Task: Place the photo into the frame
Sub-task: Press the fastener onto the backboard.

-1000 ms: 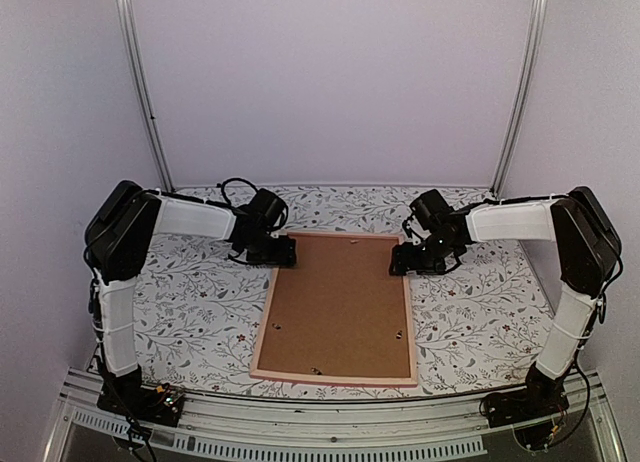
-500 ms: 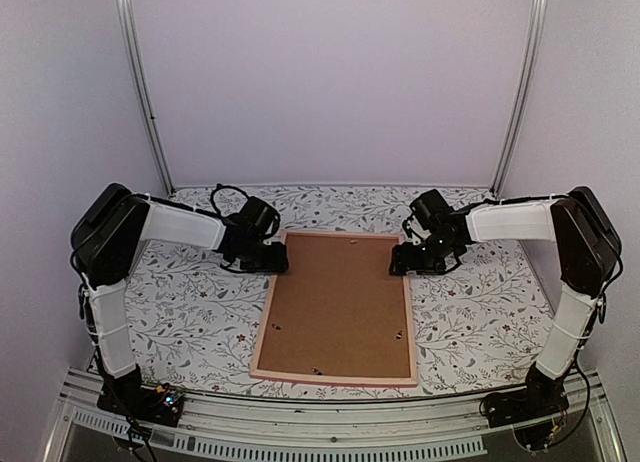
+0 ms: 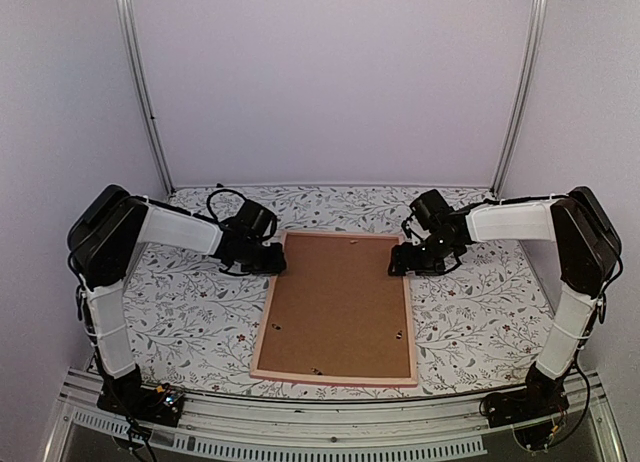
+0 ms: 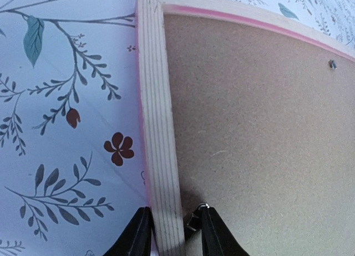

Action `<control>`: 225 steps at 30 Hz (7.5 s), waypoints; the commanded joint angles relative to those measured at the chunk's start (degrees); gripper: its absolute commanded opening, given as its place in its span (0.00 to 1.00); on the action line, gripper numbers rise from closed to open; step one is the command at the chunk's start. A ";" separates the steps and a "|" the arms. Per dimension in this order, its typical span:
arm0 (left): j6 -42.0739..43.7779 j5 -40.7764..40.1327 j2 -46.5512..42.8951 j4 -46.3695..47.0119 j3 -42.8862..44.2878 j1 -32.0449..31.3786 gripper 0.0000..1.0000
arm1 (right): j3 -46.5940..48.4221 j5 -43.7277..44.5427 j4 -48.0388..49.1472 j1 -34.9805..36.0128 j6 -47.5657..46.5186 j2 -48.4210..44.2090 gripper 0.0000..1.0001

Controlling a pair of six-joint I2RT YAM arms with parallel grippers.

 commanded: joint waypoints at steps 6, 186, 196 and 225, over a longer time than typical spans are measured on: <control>-0.92 4.89 -0.89 -1.25 -3.99 1.83 0.27 | -0.95 -0.29 0.37 -0.30 -0.29 -1.30 0.80; -18.94 -5.42 -29.25 -0.55 -27.77 -15.27 0.67 | -3.33 1.27 1.23 -0.33 -0.70 -3.84 0.80; -10.37 -1.37 -25.28 -0.30 -23.84 -9.94 0.75 | -0.14 2.67 -0.09 -0.37 1.43 -3.39 0.81; -5.85 2.47 -17.53 0.86 -19.50 -7.94 0.72 | 4.85 6.95 -4.50 -0.11 4.00 6.27 0.65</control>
